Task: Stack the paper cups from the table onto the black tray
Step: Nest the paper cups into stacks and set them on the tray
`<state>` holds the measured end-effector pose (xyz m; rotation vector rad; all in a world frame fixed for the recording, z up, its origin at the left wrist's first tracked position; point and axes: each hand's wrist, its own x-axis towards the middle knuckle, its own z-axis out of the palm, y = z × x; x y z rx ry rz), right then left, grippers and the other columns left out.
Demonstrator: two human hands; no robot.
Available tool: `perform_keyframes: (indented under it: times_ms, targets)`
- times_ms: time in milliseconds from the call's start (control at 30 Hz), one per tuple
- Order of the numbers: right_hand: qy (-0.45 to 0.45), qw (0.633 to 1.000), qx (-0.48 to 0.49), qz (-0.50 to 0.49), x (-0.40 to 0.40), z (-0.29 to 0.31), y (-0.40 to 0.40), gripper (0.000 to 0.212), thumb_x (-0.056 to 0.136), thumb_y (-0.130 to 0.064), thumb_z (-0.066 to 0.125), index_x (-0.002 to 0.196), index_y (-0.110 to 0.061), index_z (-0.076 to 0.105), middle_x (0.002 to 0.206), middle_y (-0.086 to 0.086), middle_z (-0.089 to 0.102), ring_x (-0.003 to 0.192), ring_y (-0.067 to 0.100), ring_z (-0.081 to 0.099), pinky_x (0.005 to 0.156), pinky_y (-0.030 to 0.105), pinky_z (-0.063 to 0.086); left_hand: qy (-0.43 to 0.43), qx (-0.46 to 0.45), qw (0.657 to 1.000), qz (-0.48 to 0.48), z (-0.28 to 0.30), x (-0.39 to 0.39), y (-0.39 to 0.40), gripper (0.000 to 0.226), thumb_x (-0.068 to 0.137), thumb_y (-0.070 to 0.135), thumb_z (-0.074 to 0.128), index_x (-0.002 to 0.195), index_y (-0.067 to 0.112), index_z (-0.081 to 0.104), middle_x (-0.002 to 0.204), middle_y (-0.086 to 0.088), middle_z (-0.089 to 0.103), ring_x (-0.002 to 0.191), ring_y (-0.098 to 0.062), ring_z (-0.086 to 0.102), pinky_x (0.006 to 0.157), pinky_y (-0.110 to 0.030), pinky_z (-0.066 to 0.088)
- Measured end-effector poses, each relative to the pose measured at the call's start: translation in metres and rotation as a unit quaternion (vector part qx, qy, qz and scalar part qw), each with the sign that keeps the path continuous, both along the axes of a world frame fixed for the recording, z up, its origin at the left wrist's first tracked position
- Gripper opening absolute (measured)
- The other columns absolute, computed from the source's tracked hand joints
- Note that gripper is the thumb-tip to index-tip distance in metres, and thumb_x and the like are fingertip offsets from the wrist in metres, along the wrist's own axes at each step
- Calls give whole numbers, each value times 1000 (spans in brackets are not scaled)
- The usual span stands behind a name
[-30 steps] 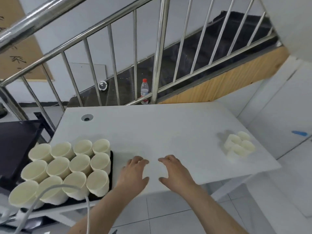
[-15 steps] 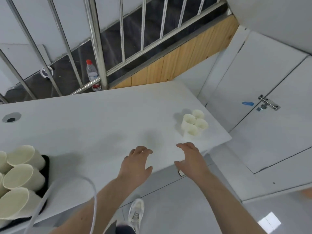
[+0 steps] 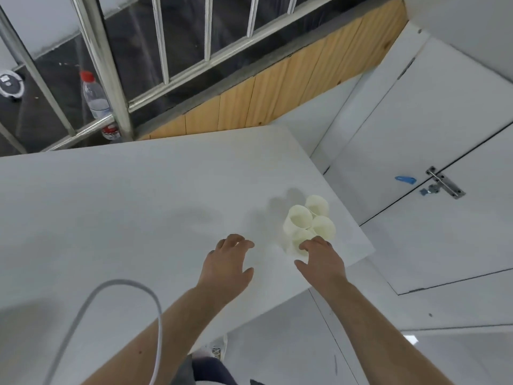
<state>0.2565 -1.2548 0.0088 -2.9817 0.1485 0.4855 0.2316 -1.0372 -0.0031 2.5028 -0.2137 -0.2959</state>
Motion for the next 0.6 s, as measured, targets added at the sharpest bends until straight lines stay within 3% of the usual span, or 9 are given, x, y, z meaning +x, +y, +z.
perform_keyframes:
  times_ms: [167,300,367,600]
  targets:
    - [35,999,-15,-8,28,-19,-6,40,93,-37,57,130,-24,52,127,-6,50,113,16,54,84,28,45,21,10,1000,-4,-8,32,0,51,89,28,57,137,29,41,138,10,37,124,-13,40,97,-31,42]
    - [35,999,-21,7,38,-31,-7,14,93,-28,53,102,-22,61,101,-6,65,91,16,63,73,25,47,32,16,999,-10,-16,48,-3,52,88,28,58,137,29,41,138,11,37,124,-13,39,98,-29,41]
    - [22,1000,-8,18,38,-33,-4,12,91,-24,52,92,-19,62,91,-6,66,83,17,63,68,25,48,37,22,999,-13,-19,53,-4,53,87,28,59,137,29,40,138,10,37,122,-13,41,96,-28,42]
    - [-17,977,110,184,48,-35,15,19,94,-23,54,104,-19,70,107,-10,62,94,12,59,76,24,48,65,45,997,12,-29,60,-8,66,85,29,63,143,27,31,142,7,36,124,-15,41,96,-29,43]
